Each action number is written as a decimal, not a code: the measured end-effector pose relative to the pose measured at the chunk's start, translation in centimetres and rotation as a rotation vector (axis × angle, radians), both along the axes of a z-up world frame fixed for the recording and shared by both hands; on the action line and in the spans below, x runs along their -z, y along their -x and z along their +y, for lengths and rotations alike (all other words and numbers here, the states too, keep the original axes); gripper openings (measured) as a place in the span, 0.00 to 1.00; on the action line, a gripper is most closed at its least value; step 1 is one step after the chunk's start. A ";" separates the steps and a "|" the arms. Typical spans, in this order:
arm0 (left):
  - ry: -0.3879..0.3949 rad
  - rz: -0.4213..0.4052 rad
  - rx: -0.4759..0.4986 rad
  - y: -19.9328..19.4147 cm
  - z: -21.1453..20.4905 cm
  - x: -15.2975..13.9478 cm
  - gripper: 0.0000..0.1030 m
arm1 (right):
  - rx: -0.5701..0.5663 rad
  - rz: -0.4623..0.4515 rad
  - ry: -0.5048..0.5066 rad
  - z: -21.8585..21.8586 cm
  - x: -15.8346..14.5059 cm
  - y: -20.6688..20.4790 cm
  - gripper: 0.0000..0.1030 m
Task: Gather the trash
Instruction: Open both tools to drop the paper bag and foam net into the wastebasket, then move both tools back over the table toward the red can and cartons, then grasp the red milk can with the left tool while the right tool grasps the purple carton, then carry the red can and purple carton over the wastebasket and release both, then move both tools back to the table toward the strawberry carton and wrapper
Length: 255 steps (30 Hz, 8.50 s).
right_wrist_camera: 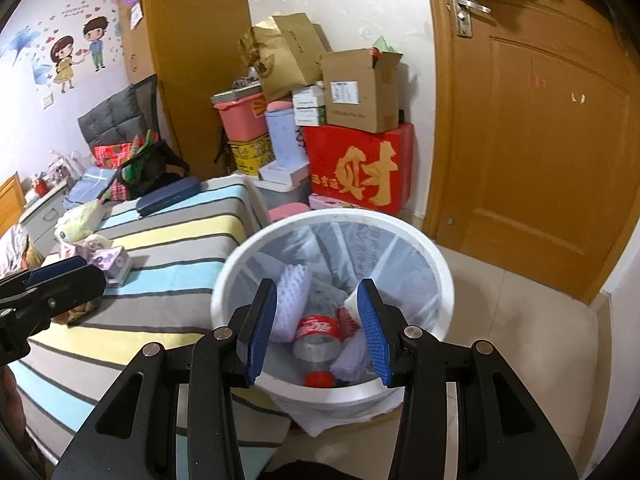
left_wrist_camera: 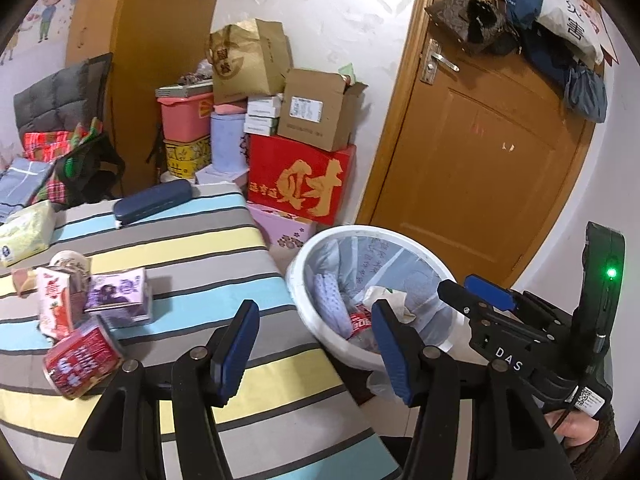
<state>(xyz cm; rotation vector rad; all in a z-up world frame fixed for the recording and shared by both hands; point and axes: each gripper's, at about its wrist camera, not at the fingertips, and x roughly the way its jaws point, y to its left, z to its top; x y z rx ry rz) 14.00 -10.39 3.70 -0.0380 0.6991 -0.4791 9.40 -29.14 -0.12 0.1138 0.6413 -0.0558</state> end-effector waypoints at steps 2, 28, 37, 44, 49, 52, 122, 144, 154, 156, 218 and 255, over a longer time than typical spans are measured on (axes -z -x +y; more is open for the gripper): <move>-0.001 -0.009 -0.012 0.4 0.7 -0.2 0.58 | -0.016 -0.011 -0.005 0.6 -0.2 0.1 0.42; -0.032 0.014 -0.237 1.9 15.4 1.9 0.60 | -0.246 -0.043 0.026 10.5 -0.5 -1.5 0.49; -0.121 0.069 -0.218 -0.9 17.4 4.4 0.66 | -0.313 -0.023 0.045 13.3 -0.2 -3.5 0.49; -0.204 0.062 -0.159 -3.6 17.3 5.6 0.66 | -0.391 0.000 0.041 14.9 -0.2 -6.0 0.49; -0.210 0.090 -0.084 -5.3 16.7 6.6 0.66 | -0.452 0.020 0.033 15.9 0.0 -8.0 0.49; -0.274 0.101 -0.061 -5.9 15.9 7.5 0.66 | -0.462 0.036 0.015 16.1 0.1 -8.8 0.49; -0.064 0.255 -0.339 -4.1 24.4 9.9 0.52 | -0.671 0.297 0.055 20.8 5.4 -10.9 0.57; -0.062 0.143 -0.272 -1.6 19.3 5.4 0.52 | -0.561 0.212 -0.036 16.5 2.5 -7.4 0.57; -0.066 0.102 -0.212 -0.9 14.2 3.6 0.52 | -0.435 0.142 -0.078 12.0 0.6 -5.3 0.57; -0.067 0.091 -0.199 -0.8 13.1 3.1 0.52 | -0.401 0.122 -0.078 11.0 0.2 -4.8 0.57; -0.081 0.039 0.079 -5.0 -6.6 2.9 0.64 | 0.032 0.132 -0.007 -3.9 1.6 -2.9 0.62; -0.090 -0.058 -0.231 1.6 9.6 0.5 0.64 | -0.153 0.014 -0.044 6.8 -0.2 -1.6 0.62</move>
